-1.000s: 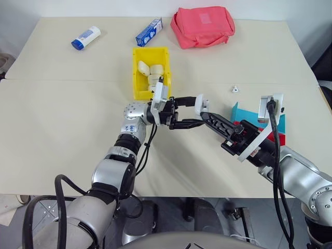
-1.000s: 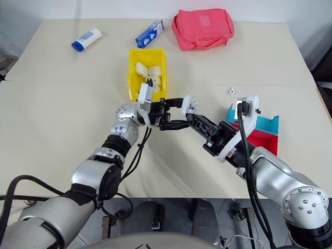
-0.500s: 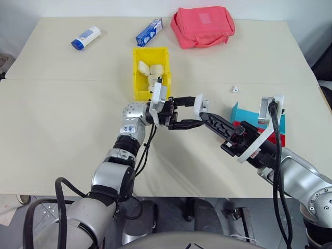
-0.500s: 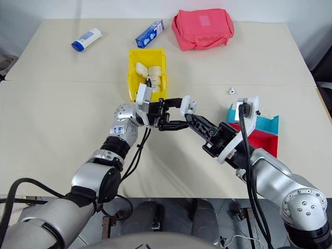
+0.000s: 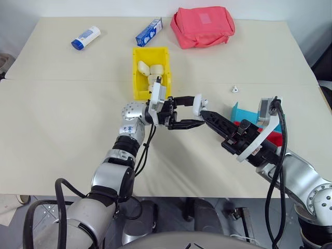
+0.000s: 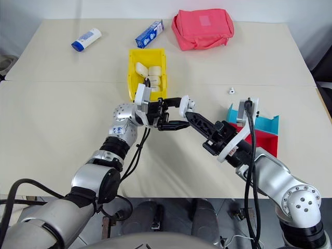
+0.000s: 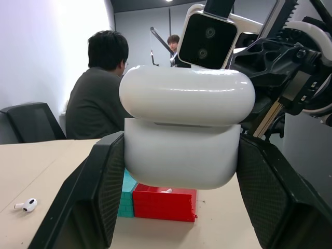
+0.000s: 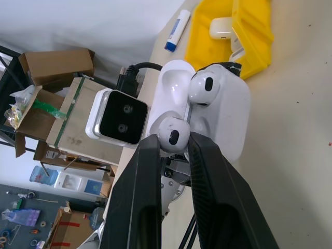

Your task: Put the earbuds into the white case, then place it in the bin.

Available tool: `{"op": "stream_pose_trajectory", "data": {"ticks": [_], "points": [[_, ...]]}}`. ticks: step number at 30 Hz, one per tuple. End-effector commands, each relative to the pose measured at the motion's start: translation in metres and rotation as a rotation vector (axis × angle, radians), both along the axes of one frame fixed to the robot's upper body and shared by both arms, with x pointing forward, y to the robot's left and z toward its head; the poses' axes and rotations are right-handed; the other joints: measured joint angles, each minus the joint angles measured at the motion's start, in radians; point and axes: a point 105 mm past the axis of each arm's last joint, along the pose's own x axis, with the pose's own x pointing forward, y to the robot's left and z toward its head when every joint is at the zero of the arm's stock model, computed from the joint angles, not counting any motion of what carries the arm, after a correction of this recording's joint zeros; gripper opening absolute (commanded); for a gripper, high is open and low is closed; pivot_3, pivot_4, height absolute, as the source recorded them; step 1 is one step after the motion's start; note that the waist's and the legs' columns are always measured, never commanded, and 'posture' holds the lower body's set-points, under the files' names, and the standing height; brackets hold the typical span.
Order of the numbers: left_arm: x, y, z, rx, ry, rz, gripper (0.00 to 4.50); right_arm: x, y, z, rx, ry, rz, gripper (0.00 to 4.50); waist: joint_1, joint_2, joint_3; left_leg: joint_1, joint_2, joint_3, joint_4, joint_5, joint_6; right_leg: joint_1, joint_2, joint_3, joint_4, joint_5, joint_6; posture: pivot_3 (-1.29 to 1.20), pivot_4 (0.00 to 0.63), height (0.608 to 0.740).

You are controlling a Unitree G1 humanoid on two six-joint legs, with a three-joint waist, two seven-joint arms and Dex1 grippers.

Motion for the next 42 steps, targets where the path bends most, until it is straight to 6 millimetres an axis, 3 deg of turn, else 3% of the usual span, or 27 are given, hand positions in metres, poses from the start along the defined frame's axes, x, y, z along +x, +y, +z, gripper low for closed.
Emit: {"op": "stream_pose_trajectory", "data": {"ticks": [1,7,23,24,26,42], "points": [[-0.011,-0.004,0.032,-0.100,-0.142,-0.069,2.80,0.014,-0.013,-0.036,-0.064,0.174,-0.085,0.38,0.000,0.000,0.000,0.000,0.000,0.000,0.000,0.000,0.000,0.000,0.000,0.000,0.000,0.000,0.000,0.00,0.150,0.740],[-0.010,-0.004,0.032,-0.093,-0.144,-0.065,2.80,0.013,-0.012,-0.029,-0.158,0.078,-0.075,0.38,0.000,0.000,0.000,0.000,0.000,0.000,0.000,0.000,0.000,0.000,0.000,0.000,0.000,0.000,0.000,0.00,0.150,0.740],[-0.009,-0.005,0.029,-0.078,-0.139,-0.062,2.80,0.011,-0.007,-0.029,-0.219,0.054,-0.040,0.38,0.000,0.000,0.000,0.000,0.000,0.000,0.000,0.000,0.000,0.000,0.000,0.000,0.000,0.000,0.000,0.00,0.150,0.740],[-0.009,-0.005,0.028,-0.077,-0.138,-0.062,2.80,0.011,-0.006,-0.027,-0.217,0.046,-0.036,1.10,0.000,0.000,0.000,0.000,0.000,0.000,0.000,0.000,0.000,0.000,0.000,0.000,0.000,0.000,0.000,0.00,0.150,0.740],[-0.009,-0.005,0.028,-0.076,-0.137,-0.063,2.80,0.010,-0.006,-0.024,-0.213,0.034,-0.031,1.61,0.000,0.000,0.000,0.000,0.000,0.000,0.000,0.000,0.000,0.000,0.000,0.000,0.000,0.000,0.000,0.00,0.150,0.740],[-0.003,0.000,0.023,-0.055,-0.104,-0.036,2.80,-0.004,-0.001,-0.011,-0.251,-0.046,0.036,1.61,0.000,0.000,0.000,0.000,0.000,0.000,0.000,0.000,0.000,0.000,0.000,0.000,0.000,0.000,0.000,0.00,0.150,0.740]]}}
